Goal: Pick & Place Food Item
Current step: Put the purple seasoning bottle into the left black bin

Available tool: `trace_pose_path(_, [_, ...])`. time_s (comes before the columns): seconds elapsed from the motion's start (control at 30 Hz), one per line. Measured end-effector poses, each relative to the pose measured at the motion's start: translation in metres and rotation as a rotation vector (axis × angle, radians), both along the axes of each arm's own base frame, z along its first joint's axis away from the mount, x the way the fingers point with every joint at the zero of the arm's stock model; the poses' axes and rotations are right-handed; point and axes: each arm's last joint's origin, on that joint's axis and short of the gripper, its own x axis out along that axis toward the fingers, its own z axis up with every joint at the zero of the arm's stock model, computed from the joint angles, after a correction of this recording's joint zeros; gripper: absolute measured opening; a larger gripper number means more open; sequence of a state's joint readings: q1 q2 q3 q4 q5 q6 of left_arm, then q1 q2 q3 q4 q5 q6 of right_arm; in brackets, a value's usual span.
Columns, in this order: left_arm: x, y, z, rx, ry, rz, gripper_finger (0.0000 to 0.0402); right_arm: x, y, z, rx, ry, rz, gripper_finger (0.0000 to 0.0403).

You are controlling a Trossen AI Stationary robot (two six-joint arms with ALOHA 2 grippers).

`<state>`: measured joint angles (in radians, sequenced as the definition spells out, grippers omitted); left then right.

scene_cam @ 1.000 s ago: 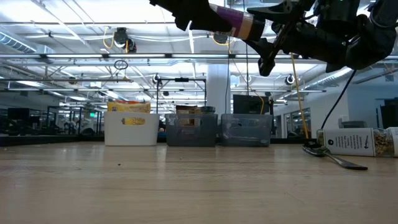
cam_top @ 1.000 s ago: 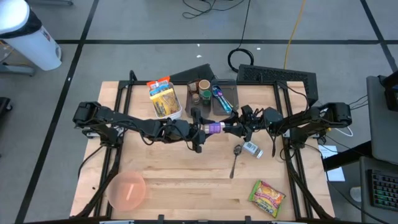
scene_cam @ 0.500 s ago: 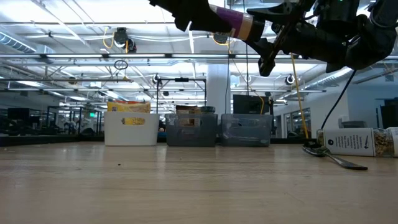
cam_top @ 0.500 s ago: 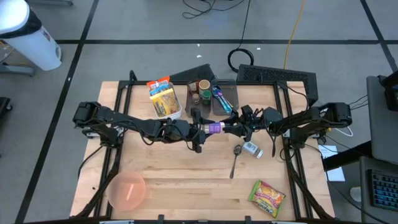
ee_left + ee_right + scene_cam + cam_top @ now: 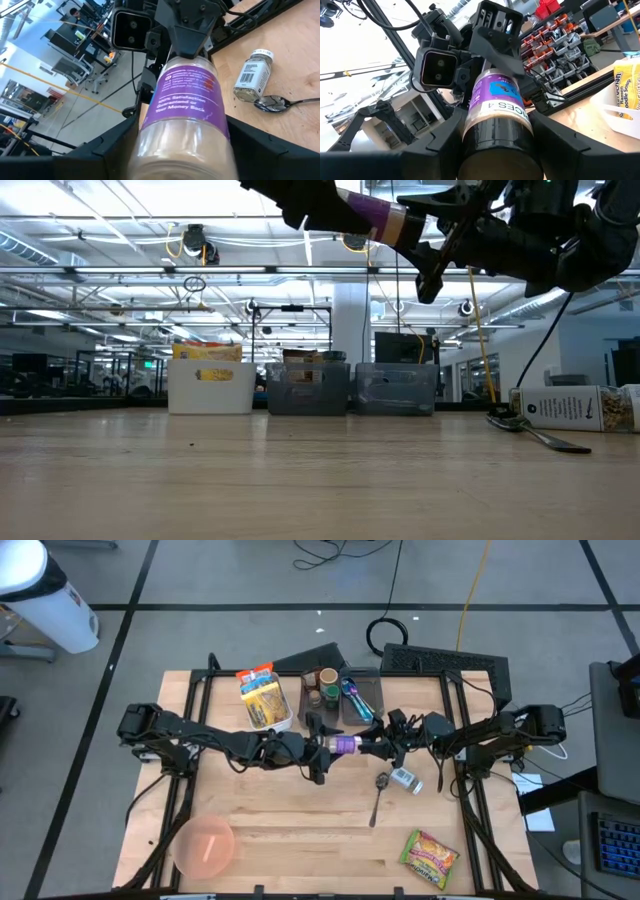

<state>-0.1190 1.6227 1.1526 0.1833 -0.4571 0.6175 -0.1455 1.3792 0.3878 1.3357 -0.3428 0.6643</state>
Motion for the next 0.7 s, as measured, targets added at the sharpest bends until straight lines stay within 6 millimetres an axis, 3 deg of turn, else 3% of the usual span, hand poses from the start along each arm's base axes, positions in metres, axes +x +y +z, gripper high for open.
trace_pose_path(0.33, [0.0,0.001,0.001,-0.02,-0.015,0.008,0.0331,-0.001,-0.005,0.001,-0.005,-0.016,-0.006,0.0195])
trace_pose_path(0.7, [0.0,-0.002,0.003,-0.033,-0.033,0.006,0.0319,-0.003,-0.012,0.004,-0.015,-0.042,-0.026,0.0195])
